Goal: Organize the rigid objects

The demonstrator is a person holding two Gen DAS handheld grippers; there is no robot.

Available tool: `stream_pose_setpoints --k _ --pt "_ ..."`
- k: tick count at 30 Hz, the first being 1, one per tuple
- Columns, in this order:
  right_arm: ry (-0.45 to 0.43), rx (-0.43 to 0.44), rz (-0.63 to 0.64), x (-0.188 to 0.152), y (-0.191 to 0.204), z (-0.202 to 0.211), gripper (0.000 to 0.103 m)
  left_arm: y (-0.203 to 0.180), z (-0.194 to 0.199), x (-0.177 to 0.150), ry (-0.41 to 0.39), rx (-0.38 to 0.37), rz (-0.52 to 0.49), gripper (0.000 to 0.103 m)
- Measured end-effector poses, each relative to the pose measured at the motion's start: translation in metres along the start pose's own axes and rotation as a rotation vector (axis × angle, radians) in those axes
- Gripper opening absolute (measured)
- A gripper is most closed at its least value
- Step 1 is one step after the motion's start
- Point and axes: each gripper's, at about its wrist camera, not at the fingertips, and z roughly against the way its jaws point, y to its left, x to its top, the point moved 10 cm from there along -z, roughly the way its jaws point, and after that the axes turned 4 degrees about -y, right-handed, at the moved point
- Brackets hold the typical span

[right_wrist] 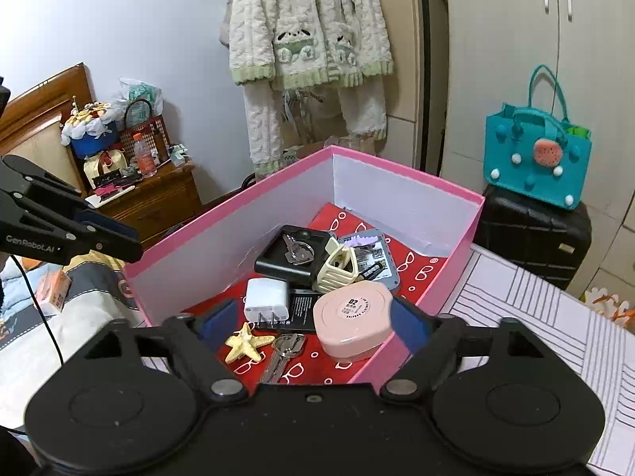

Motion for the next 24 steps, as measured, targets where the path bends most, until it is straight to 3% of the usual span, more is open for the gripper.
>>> stream_pose_setpoints --k 2,7,9,13,18,21,24 --pt "0.005 -0.012 0.012 -0.003 0.005 0.007 0.099 -0.006 0.007 -0.002 0.000 -0.016 0.015 0.042" --pt "0.063 -0.074 0.040 -0.012 0.013 0.027 0.099 -0.012 0.022 -0.005 -0.025 -0.019 0.053 0.059" --pt "0.077 -0.090 0.060 -0.015 0.014 0.038 0.099 -0.016 0.026 -0.006 -0.043 -0.017 0.064 0.071" --pt "-0.028 -0.167 0.041 -0.013 0.008 0.070 0.099 -0.027 0.033 -0.007 -0.083 -0.025 0.063 0.078" --pt "-0.118 -0.287 -0.087 -0.019 -0.010 0.106 0.099 -0.042 0.033 -0.007 -0.112 -0.007 0.058 0.093" --pt "-0.131 -0.313 -0.159 -0.030 -0.014 0.125 0.099 -0.053 0.033 -0.010 -0.121 0.065 -0.009 0.095" --pt "-0.101 -0.338 -0.249 -0.042 -0.019 0.141 0.099 -0.066 0.035 -0.012 -0.136 0.095 -0.001 0.096"
